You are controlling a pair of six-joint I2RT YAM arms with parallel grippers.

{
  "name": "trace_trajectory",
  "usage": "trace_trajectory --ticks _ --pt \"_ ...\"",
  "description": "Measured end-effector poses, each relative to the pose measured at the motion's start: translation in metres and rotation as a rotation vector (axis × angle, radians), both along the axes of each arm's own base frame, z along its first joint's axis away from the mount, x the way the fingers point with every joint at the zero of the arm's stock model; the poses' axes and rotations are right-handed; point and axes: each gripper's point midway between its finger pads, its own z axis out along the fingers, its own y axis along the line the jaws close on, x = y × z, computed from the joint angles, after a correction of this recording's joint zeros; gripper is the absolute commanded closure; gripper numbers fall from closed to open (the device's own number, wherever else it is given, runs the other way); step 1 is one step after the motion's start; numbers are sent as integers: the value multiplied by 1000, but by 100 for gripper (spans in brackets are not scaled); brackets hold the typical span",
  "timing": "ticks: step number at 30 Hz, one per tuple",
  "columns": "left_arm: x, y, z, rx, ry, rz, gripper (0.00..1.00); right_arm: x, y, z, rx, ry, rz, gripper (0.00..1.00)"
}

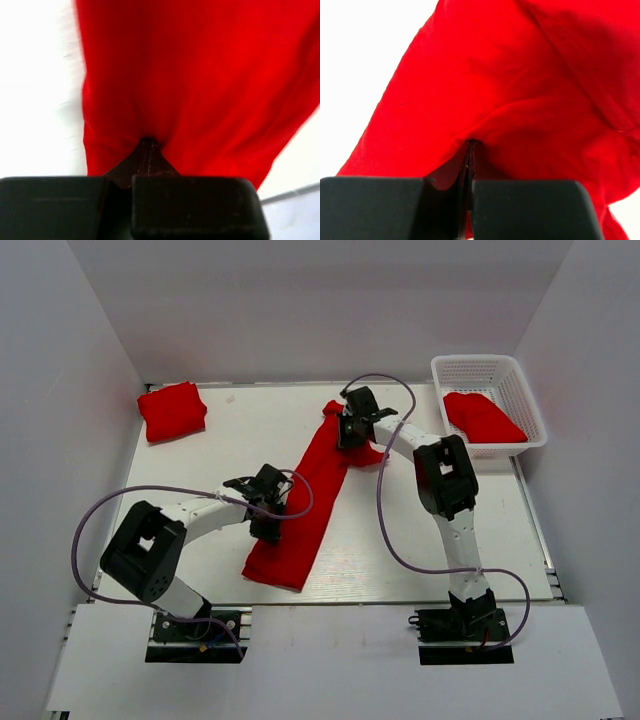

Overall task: Fold and stack the t-shirts
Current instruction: Rotate the tshirt 90 degrees

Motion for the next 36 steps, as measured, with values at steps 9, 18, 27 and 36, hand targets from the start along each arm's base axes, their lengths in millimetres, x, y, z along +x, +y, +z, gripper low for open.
trace_trajectory --ticks 9,18,27,36 --pt "-20 -72 0 -220 64 -186 100 17 13 1 9 -28 37 100" --pt "-37 -140 1 -316 104 -359 100 25 35 3 37 -55 103 100" --pt "-35 -130 0 -305 93 -266 100 26 23 0 35 -72 78 100" --pt "-22 -107 0 -276 78 -160 100 35 -26 0 16 -60 -6 100"
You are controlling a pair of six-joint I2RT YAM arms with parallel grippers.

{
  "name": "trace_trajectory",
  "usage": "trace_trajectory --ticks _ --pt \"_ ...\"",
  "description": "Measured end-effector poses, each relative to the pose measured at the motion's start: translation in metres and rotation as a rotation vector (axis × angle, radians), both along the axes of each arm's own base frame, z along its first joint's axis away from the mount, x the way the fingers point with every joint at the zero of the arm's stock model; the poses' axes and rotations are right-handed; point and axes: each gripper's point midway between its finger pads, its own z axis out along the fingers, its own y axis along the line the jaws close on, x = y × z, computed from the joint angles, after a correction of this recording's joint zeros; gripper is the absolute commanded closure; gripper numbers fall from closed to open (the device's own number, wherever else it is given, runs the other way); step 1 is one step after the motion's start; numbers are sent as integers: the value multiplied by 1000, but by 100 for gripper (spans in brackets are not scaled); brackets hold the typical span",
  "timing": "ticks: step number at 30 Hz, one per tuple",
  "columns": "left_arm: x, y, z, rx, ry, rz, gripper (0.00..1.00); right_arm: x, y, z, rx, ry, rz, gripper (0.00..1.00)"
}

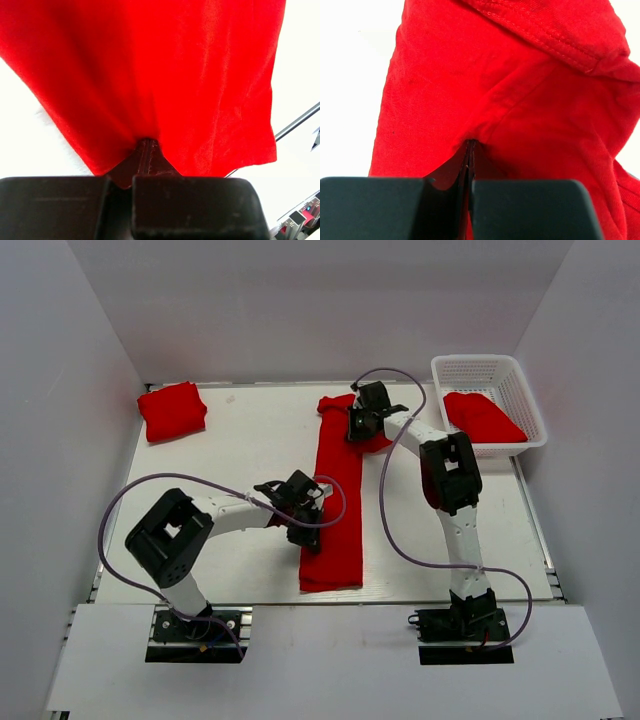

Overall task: Fold and stack the t-shirts
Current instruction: Rotate the tshirt 90 degrees

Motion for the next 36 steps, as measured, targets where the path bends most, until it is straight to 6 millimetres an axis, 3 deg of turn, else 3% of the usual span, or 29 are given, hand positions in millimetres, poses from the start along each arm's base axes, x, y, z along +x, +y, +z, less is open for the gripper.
trace_trajectory --ticks 10,21,22,24,25,26,27,28,29,31,34,36 --pt "1 4 0 -6 -1 11 100 5 5 1 -4 4 27 100" --pt "3 18 1 -18 -16 71 100 6 33 3 14 -12 68 100" --pt "3 20 1 -10 -17 69 99 5 34 4 13 -12 72 98" --pt "4 25 3 19 -27 64 93 5 34 5 9 -16 78 80" --pt "5 30 4 45 -34 61 75 5 33 6 5 -17 80 70" --pt "6 34 5 70 -39 54 68 4 32 10 3 -20 80 49" --pt "7 37 9 92 -40 51 61 4 31 16 -1 -27 85 40" --pt "9 39 14 104 -46 47 45 3 29 25 -11 -38 90 33" --pt "13 39 22 109 -63 39 39 3 26 37 -15 -56 92 23" --pt "23 36 47 88 -104 45 30 2 21 75 -19 -108 94 14" --pt "43 27 99 5 -212 68 22 -7 9 166 7 -250 87 10" --pt "52 27 132 -53 -282 95 15 -25 -2 233 46 -364 78 10"
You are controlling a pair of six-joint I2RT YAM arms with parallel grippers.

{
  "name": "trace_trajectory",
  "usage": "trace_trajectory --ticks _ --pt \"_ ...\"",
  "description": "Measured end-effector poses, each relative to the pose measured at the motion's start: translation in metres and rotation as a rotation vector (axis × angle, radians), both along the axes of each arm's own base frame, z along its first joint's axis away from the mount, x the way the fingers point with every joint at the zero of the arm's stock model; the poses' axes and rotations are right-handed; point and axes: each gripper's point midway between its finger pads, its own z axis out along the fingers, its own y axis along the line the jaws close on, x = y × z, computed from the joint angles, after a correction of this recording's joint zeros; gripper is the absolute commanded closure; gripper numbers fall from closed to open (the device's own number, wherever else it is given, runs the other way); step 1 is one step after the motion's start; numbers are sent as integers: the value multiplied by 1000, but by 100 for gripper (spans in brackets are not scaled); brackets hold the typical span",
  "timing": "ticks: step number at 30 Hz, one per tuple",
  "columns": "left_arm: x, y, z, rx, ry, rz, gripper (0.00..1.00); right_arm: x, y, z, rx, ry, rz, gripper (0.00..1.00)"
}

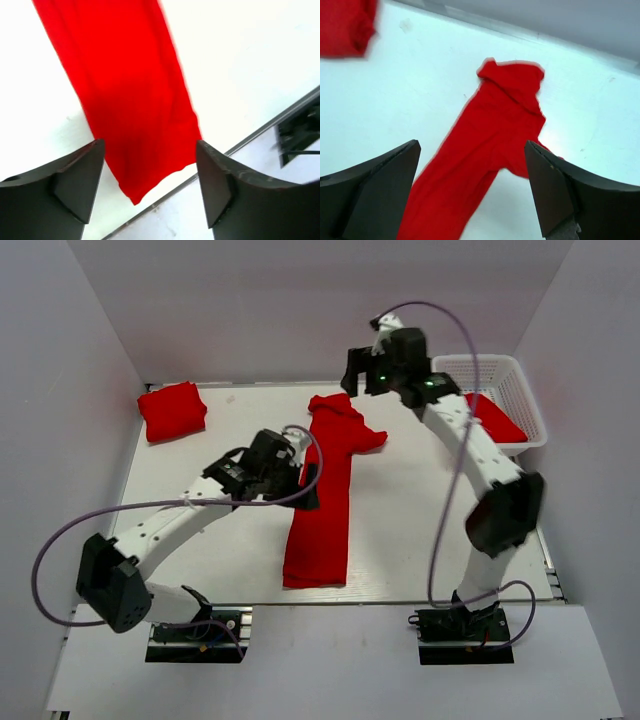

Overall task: Fold and stack the t-shirts
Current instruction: Rotate the tshirt 90 degrees, then grab the bottom of the folded rectangular tshirt with both arms

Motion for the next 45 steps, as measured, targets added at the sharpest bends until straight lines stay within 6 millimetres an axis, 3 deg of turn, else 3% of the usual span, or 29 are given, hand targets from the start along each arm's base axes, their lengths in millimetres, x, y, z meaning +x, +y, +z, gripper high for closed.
trace_trajectory --ticks 2,4,7,11,15,18,24,28,31,38,45 --pt "5 5 27 -46 -57 32 11 -33 -17 50 40 -83 -5 10" --pt "9 15 41 -59 -91 75 9 -67 -33 81 86 -135 -9 10" --pt "14 35 47 -55 -103 157 8 -116 -46 74 141 -120 8 10" --pt "5 57 24 -63 -51 232 8 -169 -52 -11 148 77 40 10" --pt "-22 72 -16 -83 37 257 7 -221 -57 -95 136 316 56 10" --pt "-39 76 -35 -89 101 244 7 -262 -60 -129 145 440 71 10" --pt "-67 69 -60 -164 179 177 8 -320 -57 -163 179 570 131 10" --pt "-102 67 -96 -200 308 158 8 -350 -51 -186 192 664 168 11" --pt "-120 70 -108 -205 365 167 8 -365 -45 -195 208 708 196 14" --pt "-108 63 -101 -244 320 190 11 -384 -23 -219 203 802 235 17" --pt "-107 63 -110 -249 319 222 16 -389 -6 -219 248 811 243 20"
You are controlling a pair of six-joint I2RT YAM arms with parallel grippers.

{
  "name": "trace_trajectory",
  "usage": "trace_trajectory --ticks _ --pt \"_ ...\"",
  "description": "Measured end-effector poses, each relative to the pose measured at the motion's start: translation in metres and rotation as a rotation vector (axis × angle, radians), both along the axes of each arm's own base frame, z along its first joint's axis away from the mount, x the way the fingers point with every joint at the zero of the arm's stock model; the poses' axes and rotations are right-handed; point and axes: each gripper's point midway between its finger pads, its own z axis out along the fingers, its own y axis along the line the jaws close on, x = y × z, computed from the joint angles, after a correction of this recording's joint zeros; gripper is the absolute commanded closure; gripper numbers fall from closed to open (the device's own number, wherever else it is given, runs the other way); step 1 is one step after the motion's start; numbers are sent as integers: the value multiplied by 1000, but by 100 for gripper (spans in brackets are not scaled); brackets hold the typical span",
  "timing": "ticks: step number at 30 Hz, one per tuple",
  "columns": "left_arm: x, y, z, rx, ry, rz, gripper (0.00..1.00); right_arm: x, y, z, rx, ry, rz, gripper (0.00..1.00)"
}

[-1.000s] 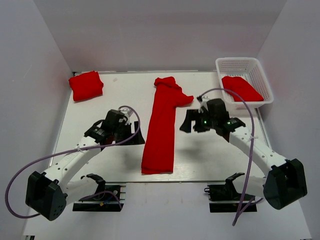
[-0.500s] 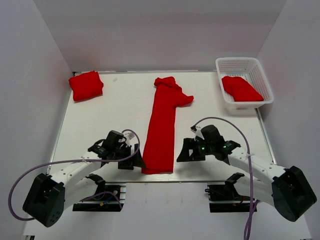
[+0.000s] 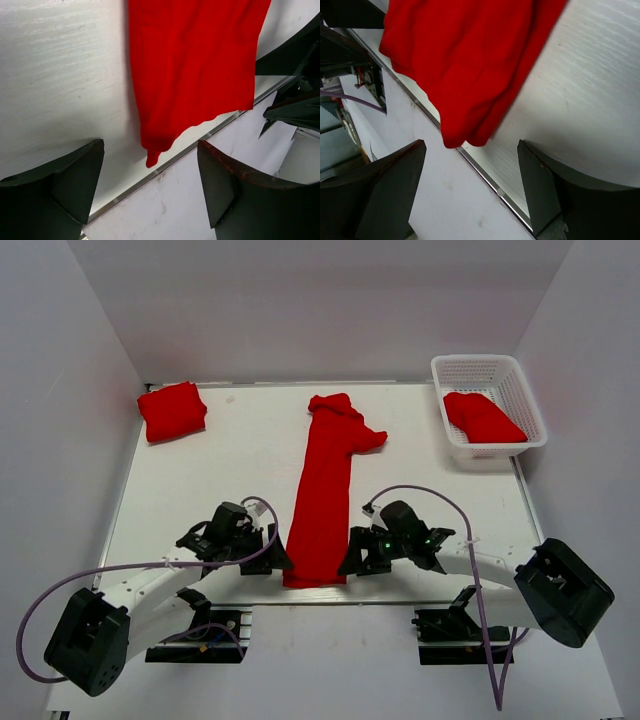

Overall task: Fold and stack the t-shirts
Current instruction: Grab the bottom of the folded rectangular tshirt with both arms

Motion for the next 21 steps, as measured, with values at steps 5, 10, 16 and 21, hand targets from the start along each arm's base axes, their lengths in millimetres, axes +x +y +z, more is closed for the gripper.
trace_trajectory --ticks 5,10,16,21 --pt "2 -3 -1 -23 -3 10 18 -1 9 -1 17 26 -12 23" --pt "2 -4 -2 -20 1 13 26 -6 18 -3 33 67 -10 26" --pt "1 -5 -7 -32 -4 19 34 -9 24 -5 26 92 -28 33" --pt "3 -10 -9 -61 -4 20 38 -8 24 -7 8 108 -64 37"
